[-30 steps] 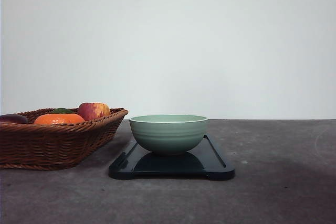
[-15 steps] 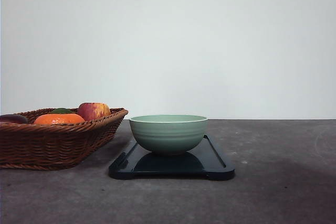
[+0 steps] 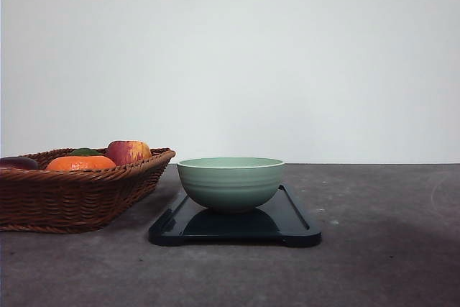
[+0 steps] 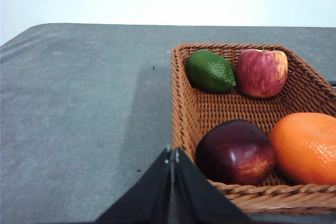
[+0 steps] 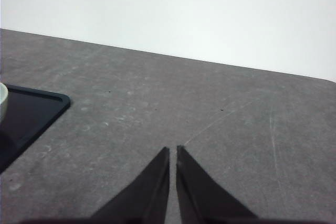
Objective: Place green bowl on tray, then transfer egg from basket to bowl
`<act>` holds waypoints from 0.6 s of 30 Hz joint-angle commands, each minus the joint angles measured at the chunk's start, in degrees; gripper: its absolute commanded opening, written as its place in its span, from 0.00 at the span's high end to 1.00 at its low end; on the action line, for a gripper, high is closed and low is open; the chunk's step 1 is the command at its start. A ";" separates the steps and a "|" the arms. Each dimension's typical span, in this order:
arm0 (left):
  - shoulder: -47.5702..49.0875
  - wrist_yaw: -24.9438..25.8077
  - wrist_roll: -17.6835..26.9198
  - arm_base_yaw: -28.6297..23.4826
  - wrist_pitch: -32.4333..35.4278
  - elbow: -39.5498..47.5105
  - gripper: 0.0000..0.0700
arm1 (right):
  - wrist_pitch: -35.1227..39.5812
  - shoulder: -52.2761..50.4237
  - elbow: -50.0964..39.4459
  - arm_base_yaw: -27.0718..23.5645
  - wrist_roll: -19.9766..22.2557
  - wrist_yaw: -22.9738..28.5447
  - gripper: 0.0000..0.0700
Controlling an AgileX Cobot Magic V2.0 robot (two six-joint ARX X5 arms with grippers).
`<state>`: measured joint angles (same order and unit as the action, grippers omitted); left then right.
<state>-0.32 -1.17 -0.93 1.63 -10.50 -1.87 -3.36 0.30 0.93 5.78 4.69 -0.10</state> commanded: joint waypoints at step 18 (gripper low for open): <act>0.07 0.04 0.07 -0.02 -0.26 1.07 1.00 | 0.74 -0.09 -0.24 -0.02 0.29 0.13 0.98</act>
<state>-0.32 -1.17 -0.93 1.63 -10.50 -1.87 -3.36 0.30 0.93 5.78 4.69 -0.10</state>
